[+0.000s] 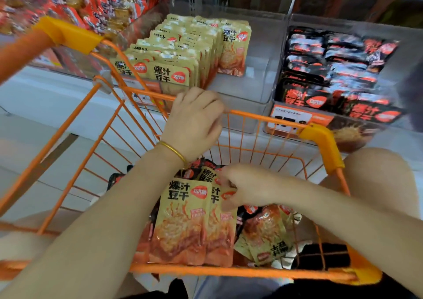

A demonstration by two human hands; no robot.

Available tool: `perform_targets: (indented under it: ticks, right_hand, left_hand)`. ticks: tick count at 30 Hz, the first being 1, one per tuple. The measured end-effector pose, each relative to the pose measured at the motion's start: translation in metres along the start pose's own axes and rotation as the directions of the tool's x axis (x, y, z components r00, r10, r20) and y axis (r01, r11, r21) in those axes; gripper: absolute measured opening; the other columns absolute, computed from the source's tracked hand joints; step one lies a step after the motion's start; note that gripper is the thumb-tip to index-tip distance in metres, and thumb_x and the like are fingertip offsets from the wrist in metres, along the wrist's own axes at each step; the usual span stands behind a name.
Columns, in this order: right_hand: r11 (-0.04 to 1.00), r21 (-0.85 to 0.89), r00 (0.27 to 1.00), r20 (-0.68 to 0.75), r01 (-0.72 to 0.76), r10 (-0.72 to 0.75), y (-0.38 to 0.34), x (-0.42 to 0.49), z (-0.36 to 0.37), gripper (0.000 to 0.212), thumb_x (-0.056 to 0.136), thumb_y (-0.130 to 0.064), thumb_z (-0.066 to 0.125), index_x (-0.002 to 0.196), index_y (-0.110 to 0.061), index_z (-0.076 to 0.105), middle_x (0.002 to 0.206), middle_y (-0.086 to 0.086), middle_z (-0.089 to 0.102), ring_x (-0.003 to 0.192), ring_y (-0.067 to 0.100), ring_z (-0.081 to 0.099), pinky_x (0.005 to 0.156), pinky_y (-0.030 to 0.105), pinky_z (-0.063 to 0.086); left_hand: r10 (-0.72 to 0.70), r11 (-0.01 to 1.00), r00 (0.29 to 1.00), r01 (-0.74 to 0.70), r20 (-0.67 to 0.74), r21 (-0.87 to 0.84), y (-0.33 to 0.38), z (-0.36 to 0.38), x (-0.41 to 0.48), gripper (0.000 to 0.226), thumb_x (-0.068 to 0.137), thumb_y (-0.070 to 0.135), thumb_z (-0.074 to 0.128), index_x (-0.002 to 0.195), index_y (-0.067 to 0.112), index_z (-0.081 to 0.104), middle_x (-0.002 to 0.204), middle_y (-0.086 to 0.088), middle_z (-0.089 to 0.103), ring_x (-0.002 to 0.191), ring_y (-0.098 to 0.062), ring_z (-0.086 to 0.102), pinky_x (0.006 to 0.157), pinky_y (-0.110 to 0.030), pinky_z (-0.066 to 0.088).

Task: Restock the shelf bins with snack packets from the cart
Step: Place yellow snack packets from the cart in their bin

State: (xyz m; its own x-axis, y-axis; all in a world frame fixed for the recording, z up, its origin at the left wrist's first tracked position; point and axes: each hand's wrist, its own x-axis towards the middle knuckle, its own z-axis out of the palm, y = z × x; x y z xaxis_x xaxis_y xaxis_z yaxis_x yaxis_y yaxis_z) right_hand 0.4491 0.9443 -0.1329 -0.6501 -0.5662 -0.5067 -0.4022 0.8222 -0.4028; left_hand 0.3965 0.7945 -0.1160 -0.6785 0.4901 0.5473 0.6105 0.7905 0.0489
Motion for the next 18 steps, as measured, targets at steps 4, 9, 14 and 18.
perform_targets:
  ticks: [4,9,14,18]
  right_hand:
    - [0.95,0.304,0.998,0.0,-0.064,0.067,0.005,-0.014,-0.023,0.03,0.086,-0.024,0.068,0.081,-0.01,0.041,0.074,0.006,0.039,0.059,0.018,0.044,0.047,0.022,0.029]
    - [0.868,0.494,0.946,-0.301,0.048,0.119,0.019,-0.046,-0.057,0.015,0.086,-0.019,0.067,0.095,-0.017,0.055,0.082,-0.015,0.054,0.052,-0.012,0.049,0.049,0.018,0.043]
    - [0.798,0.574,0.818,-0.54,0.183,0.201,0.021,-0.048,-0.086,0.011,0.086,-0.016,0.066,0.091,-0.009,0.059,0.075,0.004,0.064,0.049,0.011,0.049,0.043,0.022,0.04]
    - [0.656,0.709,0.854,-0.486,0.259,0.188,0.015,-0.035,-0.094,0.021,0.086,-0.026,0.065,0.102,-0.012,0.065,0.089,0.017,0.069,0.059,0.016,0.058,0.045,0.023,0.041]
  left_hand:
    - [-0.005,0.998,0.999,0.002,-0.051,-0.055,-0.003,-0.004,-0.002,0.021,0.084,0.015,0.048,0.092,0.011,0.067,0.097,-0.006,0.062,0.094,-0.028,0.049,0.074,-0.036,0.033]
    - [-0.088,0.897,0.995,0.103,0.054,-0.429,0.003,-0.015,0.002,0.029,0.089,0.033,0.048,0.098,0.012,0.066,0.084,0.003,0.06,0.08,-0.009,0.052,0.074,-0.022,0.04]
    - [-0.229,0.426,0.89,0.455,0.394,-0.782,0.019,-0.021,0.009,0.031,0.084,0.016,0.066,0.112,0.019,0.053,0.098,0.002,0.062,0.082,0.001,0.06,0.068,-0.014,0.05]
    - [-0.399,0.338,0.864,0.45,0.307,-0.827,0.008,-0.029,0.029,0.034,0.082,0.009,0.066,0.114,0.012,0.053,0.091,-0.005,0.065,0.073,-0.005,0.063,0.062,-0.02,0.052]
